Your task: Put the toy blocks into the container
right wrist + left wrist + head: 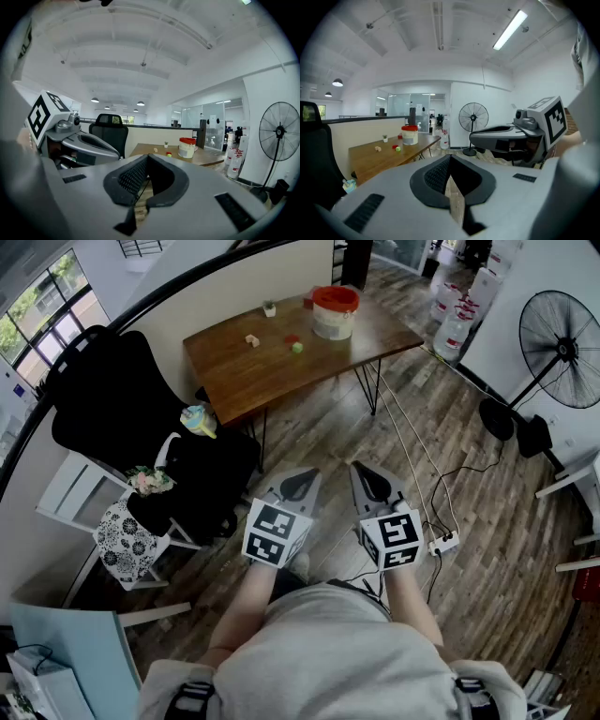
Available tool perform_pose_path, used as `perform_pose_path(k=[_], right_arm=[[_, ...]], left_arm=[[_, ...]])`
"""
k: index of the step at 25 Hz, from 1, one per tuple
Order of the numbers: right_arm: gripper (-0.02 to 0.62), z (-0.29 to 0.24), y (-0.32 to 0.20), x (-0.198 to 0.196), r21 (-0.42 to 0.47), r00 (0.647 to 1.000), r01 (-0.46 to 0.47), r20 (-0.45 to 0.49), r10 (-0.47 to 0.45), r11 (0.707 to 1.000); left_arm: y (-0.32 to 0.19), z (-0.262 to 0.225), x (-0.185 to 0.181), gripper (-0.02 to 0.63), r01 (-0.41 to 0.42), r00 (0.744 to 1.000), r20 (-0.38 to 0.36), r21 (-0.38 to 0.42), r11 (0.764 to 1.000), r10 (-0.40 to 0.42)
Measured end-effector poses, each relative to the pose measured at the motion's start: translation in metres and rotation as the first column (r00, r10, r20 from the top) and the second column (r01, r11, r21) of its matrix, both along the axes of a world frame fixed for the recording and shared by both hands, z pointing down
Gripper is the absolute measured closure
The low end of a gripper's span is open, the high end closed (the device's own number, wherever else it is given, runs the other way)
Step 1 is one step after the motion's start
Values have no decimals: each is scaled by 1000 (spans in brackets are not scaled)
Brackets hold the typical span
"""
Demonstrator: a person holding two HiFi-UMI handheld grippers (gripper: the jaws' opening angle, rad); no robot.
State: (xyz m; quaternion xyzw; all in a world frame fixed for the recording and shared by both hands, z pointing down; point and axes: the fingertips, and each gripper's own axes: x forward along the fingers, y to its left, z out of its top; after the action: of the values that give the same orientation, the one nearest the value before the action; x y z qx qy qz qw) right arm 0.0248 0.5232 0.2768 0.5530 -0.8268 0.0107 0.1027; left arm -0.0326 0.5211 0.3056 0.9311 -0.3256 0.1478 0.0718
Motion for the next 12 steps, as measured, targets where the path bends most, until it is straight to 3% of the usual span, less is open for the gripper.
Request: perform_pose_path(k=[5,12], right_arm=[[586,4,-10,-11,-11,999,40,-16,-41,999],[585,10,-25,-28,-30,997,75,-33,-76,997]], left_arm=[[-16,12,-5,594,7,997,79,-34,999,-5],[-35,16,-17,594,13,997,80,-43,999,-10]])
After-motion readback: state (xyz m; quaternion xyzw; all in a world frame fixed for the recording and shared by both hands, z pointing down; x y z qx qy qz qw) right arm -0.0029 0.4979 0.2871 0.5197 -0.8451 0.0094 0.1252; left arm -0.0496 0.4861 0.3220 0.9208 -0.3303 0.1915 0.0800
